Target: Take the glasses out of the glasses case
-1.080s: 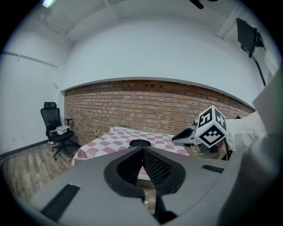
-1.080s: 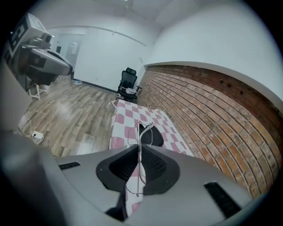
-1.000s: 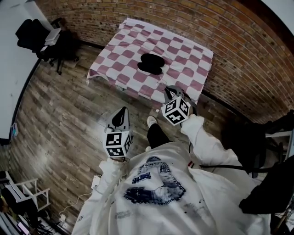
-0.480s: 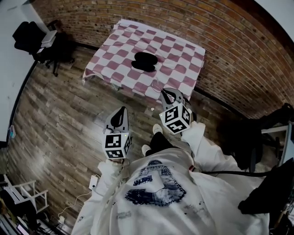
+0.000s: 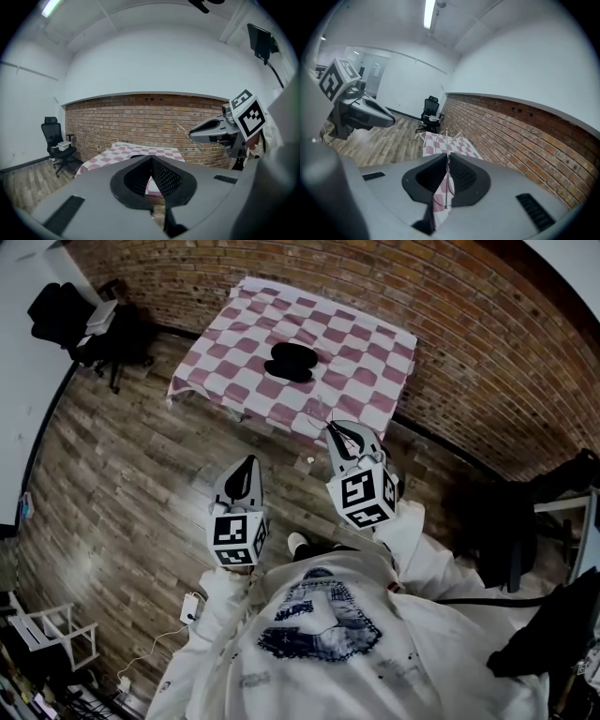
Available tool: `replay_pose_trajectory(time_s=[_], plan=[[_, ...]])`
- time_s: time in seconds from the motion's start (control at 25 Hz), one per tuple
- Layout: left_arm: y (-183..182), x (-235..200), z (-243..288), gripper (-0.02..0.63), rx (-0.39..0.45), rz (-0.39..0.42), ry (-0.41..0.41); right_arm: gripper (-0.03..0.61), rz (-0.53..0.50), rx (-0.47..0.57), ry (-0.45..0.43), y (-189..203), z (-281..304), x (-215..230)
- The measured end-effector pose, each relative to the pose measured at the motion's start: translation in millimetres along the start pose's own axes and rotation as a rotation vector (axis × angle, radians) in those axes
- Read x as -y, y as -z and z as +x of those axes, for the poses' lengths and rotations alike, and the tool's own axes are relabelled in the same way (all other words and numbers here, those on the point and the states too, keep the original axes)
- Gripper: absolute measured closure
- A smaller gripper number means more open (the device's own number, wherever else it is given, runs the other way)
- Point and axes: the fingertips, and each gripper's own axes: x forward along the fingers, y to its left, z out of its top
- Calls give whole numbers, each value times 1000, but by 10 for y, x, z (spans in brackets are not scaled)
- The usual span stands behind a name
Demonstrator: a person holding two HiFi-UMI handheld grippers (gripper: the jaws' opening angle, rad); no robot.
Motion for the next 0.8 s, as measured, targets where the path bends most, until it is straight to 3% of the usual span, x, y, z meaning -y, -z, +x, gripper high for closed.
replay_pose_trajectory(time_s=[0.8], plan=[[-198, 578, 21, 604, 28, 41, -37, 551, 36, 84, 2, 130, -461, 313]])
